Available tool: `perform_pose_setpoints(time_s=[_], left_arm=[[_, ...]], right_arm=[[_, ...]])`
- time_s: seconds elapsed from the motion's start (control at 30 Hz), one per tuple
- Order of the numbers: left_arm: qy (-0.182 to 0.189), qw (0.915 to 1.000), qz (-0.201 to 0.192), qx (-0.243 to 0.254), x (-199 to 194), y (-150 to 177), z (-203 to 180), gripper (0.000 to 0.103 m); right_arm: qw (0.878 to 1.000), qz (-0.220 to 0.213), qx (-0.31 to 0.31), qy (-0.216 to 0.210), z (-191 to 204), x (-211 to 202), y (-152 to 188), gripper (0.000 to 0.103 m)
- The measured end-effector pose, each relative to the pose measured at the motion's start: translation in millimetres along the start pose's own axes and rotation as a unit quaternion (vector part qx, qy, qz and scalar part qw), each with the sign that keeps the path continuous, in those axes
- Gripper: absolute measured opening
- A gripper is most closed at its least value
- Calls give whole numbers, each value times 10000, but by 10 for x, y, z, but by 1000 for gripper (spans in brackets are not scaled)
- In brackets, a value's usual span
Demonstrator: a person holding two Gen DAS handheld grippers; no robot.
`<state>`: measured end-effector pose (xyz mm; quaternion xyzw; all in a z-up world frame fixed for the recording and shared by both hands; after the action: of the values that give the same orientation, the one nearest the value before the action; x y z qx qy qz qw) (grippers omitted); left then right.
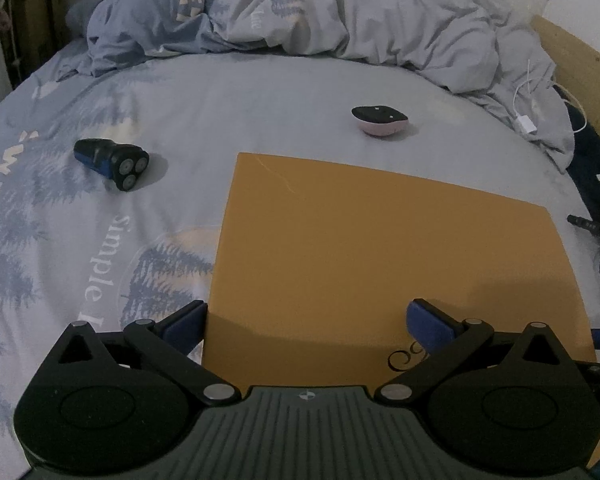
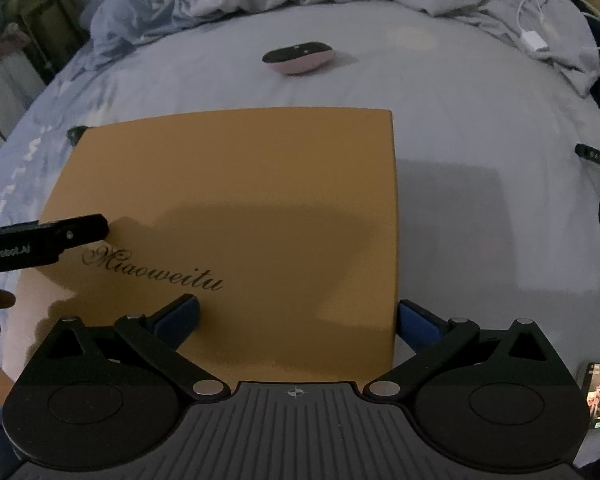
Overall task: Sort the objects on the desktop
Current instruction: 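Carry the lid with both grippers over the open box, then lower the orange lid onto the box with both grippers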
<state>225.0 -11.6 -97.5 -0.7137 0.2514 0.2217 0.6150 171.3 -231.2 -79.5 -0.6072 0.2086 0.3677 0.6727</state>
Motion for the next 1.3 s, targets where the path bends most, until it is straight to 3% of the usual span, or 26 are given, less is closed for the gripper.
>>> perform_pose_setpoints(time_s=[0.23,0.53,0.83,1.3], left_arm=[[138,9997,-137,-113,-168,54,58,103],[329,9964,-783,-16,-742,45,33,103],[467,9876,-1478,252,-1351,94,-74,103],[522,9757,-2113,268,-1878,387,-41,103]], right_arm=[[9994,-176,-282,124,108,-147,17,103],[9958,-775,-395,-270,239,-646,76,103],[9876,-1347,-609,-531,349,-1144,152,103],[9724,-2026,-765,-867,409,-1655,461,103]])
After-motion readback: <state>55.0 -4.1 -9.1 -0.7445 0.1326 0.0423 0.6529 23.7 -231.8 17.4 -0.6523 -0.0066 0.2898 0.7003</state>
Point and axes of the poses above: each gripper's, at about its wrist camera, not at the fingertips, and x roughly the way its jaws point, z to its left, y to its underside, the point moved 4 cm from there along x, roughly the way its jaws point, and after that the axes turned 15 degrees about -z, right-handed, at the moved point
